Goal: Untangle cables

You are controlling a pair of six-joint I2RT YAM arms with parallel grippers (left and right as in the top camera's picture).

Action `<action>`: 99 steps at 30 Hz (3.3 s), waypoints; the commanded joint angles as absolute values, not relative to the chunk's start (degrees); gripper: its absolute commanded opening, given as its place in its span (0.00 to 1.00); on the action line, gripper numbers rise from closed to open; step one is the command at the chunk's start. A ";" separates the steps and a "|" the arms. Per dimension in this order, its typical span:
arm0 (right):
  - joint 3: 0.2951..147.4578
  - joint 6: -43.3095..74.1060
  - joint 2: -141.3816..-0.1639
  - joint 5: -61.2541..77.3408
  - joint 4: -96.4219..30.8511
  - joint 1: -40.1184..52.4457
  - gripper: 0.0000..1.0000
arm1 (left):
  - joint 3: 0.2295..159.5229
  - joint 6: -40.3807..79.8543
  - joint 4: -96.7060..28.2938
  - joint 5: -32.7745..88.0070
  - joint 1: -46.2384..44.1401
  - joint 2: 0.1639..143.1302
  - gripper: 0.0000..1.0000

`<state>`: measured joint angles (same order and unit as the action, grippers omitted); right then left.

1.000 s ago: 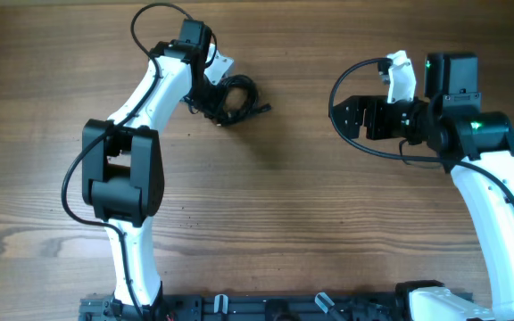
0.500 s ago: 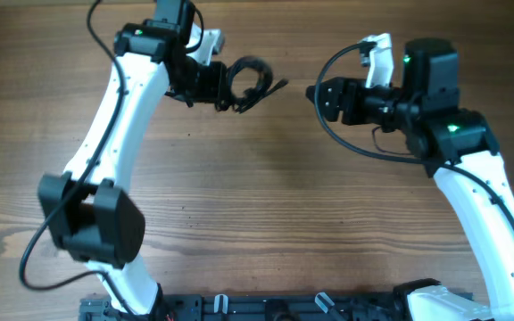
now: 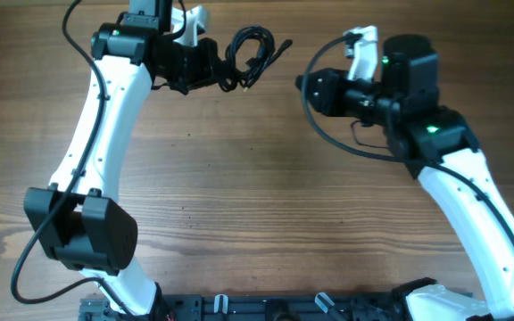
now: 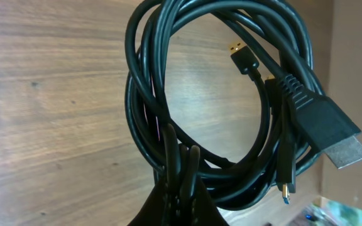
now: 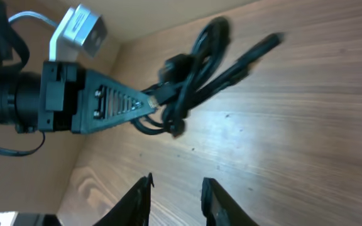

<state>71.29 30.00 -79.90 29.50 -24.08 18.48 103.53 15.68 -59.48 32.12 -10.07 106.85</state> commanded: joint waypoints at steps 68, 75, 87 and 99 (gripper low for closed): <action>72.27 27.22 -81.76 17.65 -21.17 22.44 0.89 | 104.60 4.43 -72.18 37.41 -13.37 105.75 0.04; 72.27 31.53 -81.78 14.11 -26.37 22.44 0.99 | 104.60 40.58 -69.63 38.13 -10.79 105.75 0.04; 72.27 31.53 -88.47 23.40 -27.53 22.72 0.69 | 104.60 72.71 -70.26 60.55 -5.34 105.75 0.05; 72.27 34.17 -99.20 32.12 -19.00 22.72 0.56 | 104.60 72.27 -65.30 68.75 -5.41 105.75 0.04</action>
<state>71.35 33.19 -97.17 30.20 -20.03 22.48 103.68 72.20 -66.92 63.16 -5.28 106.78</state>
